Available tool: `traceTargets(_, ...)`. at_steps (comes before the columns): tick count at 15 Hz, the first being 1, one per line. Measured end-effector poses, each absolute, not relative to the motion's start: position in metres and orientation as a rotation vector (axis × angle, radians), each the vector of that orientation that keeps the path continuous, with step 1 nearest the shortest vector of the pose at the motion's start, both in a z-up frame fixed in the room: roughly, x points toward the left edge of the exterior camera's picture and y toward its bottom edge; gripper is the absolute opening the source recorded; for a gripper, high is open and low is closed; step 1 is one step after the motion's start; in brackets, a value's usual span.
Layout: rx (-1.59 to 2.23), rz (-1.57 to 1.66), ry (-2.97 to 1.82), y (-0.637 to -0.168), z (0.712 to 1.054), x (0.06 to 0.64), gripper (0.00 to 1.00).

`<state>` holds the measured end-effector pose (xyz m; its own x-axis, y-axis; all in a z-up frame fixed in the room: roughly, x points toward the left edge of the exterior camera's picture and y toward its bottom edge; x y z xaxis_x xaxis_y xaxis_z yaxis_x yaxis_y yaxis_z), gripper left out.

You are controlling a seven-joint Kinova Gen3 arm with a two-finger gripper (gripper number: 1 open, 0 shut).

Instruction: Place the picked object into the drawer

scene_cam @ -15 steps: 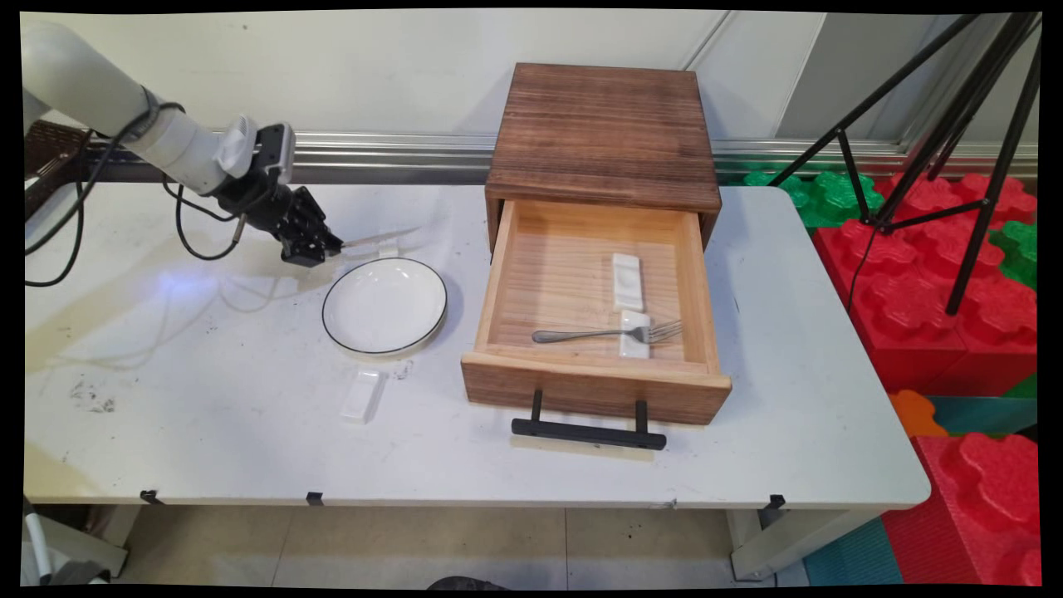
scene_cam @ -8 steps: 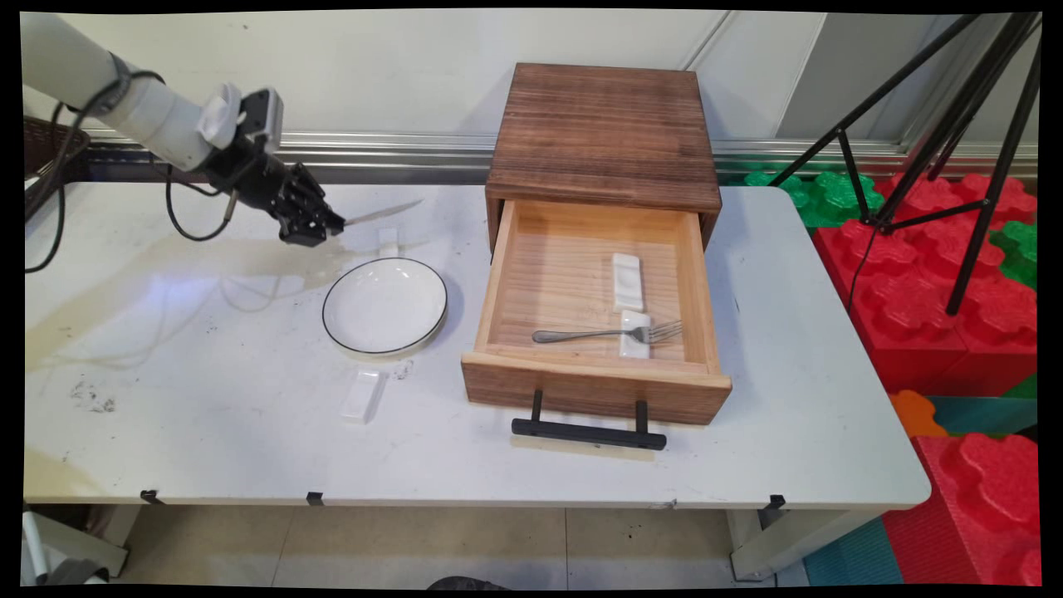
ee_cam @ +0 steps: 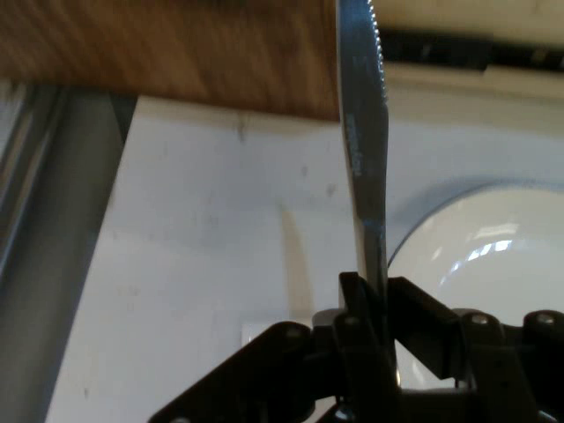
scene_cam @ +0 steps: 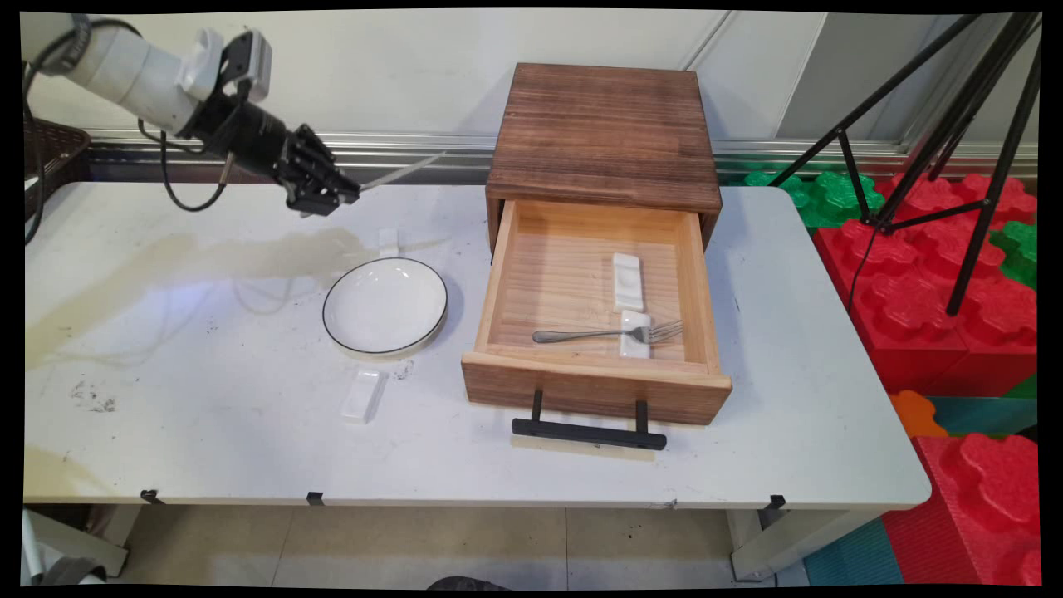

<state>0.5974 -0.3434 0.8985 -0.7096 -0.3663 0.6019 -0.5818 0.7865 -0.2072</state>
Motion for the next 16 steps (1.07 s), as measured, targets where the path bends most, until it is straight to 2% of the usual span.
traceTargets(8,0.626,0.549,-2.336,-0.344,0.943,0.56,0.0)
traceTargets(16,0.523,0.551,-2.275,-0.356,0.97,0.5,0.0)
